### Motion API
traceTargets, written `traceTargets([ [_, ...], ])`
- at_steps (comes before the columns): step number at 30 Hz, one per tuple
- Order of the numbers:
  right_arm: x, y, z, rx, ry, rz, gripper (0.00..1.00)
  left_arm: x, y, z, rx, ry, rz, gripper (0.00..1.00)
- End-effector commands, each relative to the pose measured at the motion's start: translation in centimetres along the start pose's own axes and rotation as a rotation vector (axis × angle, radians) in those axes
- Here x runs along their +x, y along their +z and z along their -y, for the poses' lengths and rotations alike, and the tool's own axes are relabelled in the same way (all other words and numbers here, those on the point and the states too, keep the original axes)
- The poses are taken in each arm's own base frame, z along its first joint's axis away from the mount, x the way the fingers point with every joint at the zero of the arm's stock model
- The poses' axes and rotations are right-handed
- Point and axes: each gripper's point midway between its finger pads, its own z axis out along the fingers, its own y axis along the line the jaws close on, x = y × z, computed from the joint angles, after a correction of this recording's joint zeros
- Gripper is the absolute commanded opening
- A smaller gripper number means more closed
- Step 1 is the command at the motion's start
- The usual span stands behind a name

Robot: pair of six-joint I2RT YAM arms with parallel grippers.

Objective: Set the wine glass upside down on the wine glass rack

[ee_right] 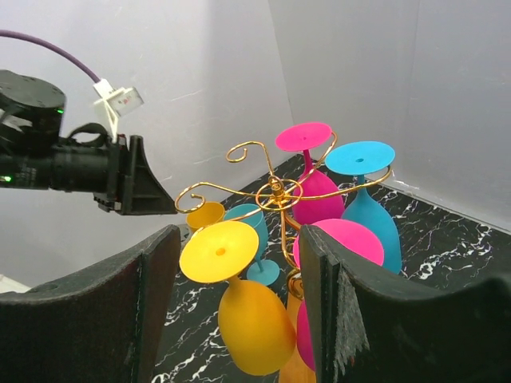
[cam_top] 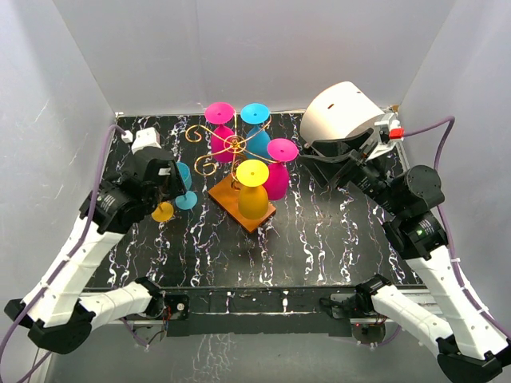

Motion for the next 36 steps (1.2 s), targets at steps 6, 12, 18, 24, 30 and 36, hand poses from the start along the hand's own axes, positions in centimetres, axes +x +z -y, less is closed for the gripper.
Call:
traceTargets([
  [6, -1.3, -0.5, -0.4, 0.0, -0.021, 0.058, 0.57, 2.1, 4.0, -4.8, -0.142, -0.051, -0.078, 0.27],
  [12, -1.3, -0.7, -0.4, 0.002, -0.017, 0.059, 0.56, 3.2, 7.5, -6.7, -0.148, -0.12, -0.151, 0.28],
  [18, -1.1, -0.9, -0.4, 0.006, -0.013, 0.058, 0.55, 2.8, 11.1, -9.4, -0.215, -0.145, -0.181, 0.27],
  [24, -0.9, -1.0, 0.0, 0.029, -0.022, 0.046, 0.54, 3.2, 12.5, -8.9, -0.166, -0.078, -0.252, 0.26],
  [30, -0.6, -0.8, 0.3, 0.035, -0.021, 0.044, 0.54, 4.4, 12.3, -9.0, -0.156, -0.052, -0.291, 0.27],
  [36, -0.4, -0.5, 0.3, 0.026, -0.016, 0.04, 0.53, 5.9, 12.9, -9.8, -0.189, -0.029, -0.34, 0.23],
])
